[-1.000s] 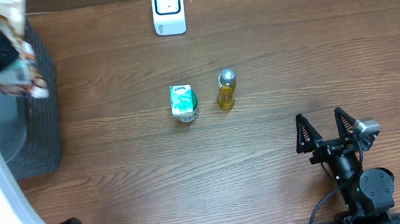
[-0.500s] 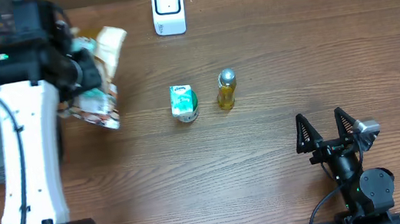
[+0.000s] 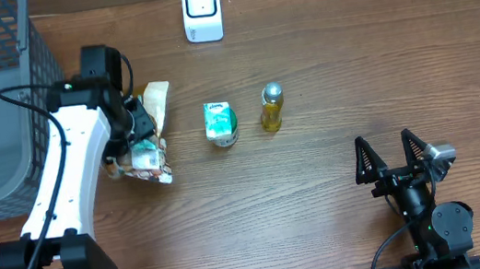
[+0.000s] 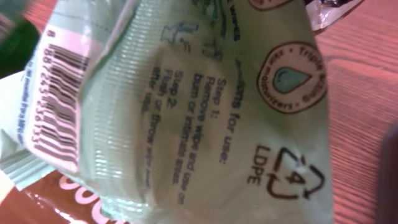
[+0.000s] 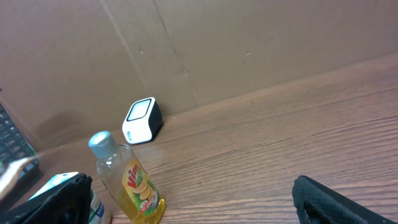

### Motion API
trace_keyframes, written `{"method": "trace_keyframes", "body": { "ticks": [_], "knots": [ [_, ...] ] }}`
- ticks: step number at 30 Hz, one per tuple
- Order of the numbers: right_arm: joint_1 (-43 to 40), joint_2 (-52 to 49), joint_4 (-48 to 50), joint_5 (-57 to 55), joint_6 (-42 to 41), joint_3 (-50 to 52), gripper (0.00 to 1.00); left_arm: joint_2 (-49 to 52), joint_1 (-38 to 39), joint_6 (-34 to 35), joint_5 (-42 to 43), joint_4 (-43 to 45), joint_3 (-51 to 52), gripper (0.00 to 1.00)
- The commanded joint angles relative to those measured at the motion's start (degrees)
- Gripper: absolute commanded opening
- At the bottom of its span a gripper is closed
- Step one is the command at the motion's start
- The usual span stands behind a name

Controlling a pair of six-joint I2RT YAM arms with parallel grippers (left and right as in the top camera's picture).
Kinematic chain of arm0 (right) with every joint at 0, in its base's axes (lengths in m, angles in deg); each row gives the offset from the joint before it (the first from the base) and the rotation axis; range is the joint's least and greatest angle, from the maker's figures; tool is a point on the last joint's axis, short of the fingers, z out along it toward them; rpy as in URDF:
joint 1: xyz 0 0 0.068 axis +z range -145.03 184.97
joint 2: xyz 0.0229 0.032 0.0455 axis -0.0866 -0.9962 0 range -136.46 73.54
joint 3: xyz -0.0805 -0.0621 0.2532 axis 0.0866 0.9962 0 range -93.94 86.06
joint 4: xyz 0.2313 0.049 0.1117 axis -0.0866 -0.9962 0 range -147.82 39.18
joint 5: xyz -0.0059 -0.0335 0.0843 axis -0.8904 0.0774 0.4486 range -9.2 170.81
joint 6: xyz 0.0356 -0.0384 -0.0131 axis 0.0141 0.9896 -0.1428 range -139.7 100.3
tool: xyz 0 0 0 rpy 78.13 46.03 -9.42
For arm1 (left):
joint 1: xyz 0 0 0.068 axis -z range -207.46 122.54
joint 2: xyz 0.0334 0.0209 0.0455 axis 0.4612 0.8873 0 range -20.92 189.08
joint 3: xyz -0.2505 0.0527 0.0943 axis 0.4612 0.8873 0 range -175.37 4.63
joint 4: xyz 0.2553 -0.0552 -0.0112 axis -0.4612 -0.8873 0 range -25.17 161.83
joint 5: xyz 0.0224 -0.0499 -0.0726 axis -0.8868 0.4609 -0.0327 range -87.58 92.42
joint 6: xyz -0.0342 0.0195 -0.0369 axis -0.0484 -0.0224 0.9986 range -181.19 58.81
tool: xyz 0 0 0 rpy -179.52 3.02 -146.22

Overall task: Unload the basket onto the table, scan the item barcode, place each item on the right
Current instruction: 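Lift the wipes pouch out and lower it onto the table, then open the left gripper and raise it above the wipes pouch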

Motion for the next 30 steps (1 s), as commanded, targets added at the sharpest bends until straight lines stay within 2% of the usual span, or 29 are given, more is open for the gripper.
{"method": "trace_keyframes", "body": {
  "ticks": [1,5,10,19,21,23,26,30],
  "knots": [
    [0.33,0.46,0.15,-0.09,0.07,0.61,1.0,-0.17,0.09,1.7,-1.25,3.8,4.46,0.43],
    [0.33,0.46,0.15,-0.09,0.07,0.61,1.0,-0.17,0.09,3.34,1.25,12.04,11.3,0.44],
    [0.33,0.46,0.13,-0.09,0.07,0.61,1.0,-0.17,0.09,3.37,2.23,16.57,15.74,0.45],
    [0.33,0.46,0.15,-0.09,0.07,0.61,1.0,-0.17,0.37,3.3,2.23,17.9,17.77,0.55],
    [0.33,0.46,0.15,-0.09,0.07,0.61,1.0,-0.17,0.74,3.1,2.21,17.92,17.77,0.61],
    [0.33,0.46,0.13,-0.09,0.07,0.61,1.0,-0.17,1.16,2.89,1.97,18.05,17.75,0.72],
    [0.33,0.46,0.15,-0.09,0.07,0.61,1.0,-0.2,1.16,1.79,1.18,17.77,16.74,1.0],
    [0.33,0.46,0.15,-0.09,0.07,0.61,1.0,-0.24,1.09,1.31,-1.9,13.88,10.82,1.0]
  ]
}}
